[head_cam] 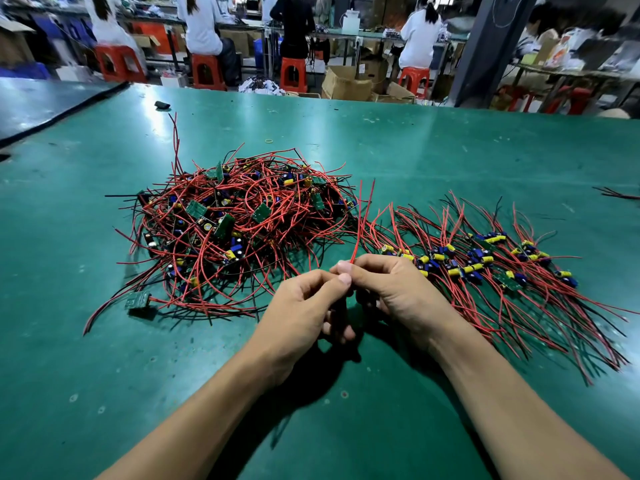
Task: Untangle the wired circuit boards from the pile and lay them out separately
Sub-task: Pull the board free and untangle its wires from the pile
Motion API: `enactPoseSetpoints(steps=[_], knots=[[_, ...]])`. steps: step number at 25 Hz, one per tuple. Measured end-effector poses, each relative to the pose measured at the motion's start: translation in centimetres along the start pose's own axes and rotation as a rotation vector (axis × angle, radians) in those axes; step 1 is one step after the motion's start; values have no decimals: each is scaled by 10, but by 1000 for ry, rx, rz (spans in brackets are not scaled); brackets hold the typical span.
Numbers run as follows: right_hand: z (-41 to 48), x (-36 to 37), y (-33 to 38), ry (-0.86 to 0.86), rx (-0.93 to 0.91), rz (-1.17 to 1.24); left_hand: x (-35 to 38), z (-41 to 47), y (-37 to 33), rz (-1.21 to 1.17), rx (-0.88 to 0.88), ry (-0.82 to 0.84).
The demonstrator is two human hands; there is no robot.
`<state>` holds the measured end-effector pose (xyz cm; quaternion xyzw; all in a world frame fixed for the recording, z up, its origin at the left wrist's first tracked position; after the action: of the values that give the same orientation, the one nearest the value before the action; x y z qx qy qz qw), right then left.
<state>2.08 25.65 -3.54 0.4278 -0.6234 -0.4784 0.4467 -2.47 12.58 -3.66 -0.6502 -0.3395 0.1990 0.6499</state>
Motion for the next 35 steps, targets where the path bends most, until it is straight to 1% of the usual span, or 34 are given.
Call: enactPoseSetpoints(steps=[4,6,8,17,19,22,26,28,29,30,33,35], knots=[[-1,4,-2,-4,35,76,0,0,0,-57,-5,-54],[1,3,-2,-39,37,55,-2,1,-2,-58,-16,-104],[5,-1,-2,-93,21,63,-1,3,-3,-39,-19,-119],[8,-34,19,-366,-189,250,-1,1,-5,0,-63,-1],[7,-38,23,-411,-208,296,0,1,-4,-7,-80,11],[5,-35,25,-390,-193,420,-2,2,-4,-34,-90,17],[4,-32,25,-312,-54,690,-2,2,-3,-17,-94,44],[4,-33,24,-289,-4,765,-1,2,-2,-7,-99,50],[4,-34,24,-279,-1,745,-2,2,-2,-5,-100,46],[4,-35,25,-278,-23,676,-4,2,-2,-5,-100,35],[3,-39,26,-322,-132,356,-8,3,-1,-60,-102,-26],[3,-35,20,-306,-128,238,-10,4,-1,-103,-94,-62]])
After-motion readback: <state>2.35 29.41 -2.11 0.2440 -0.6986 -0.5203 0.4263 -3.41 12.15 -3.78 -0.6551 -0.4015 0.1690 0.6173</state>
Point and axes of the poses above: each hand's wrist, its own z-axis towards the middle knuckle, its own x-axis out of the palm, y = z × x, the point moved 4 cm from there along z, towards the middle knuckle, and after that the axes turned 3 degrees about y, right-handed, at the moved point
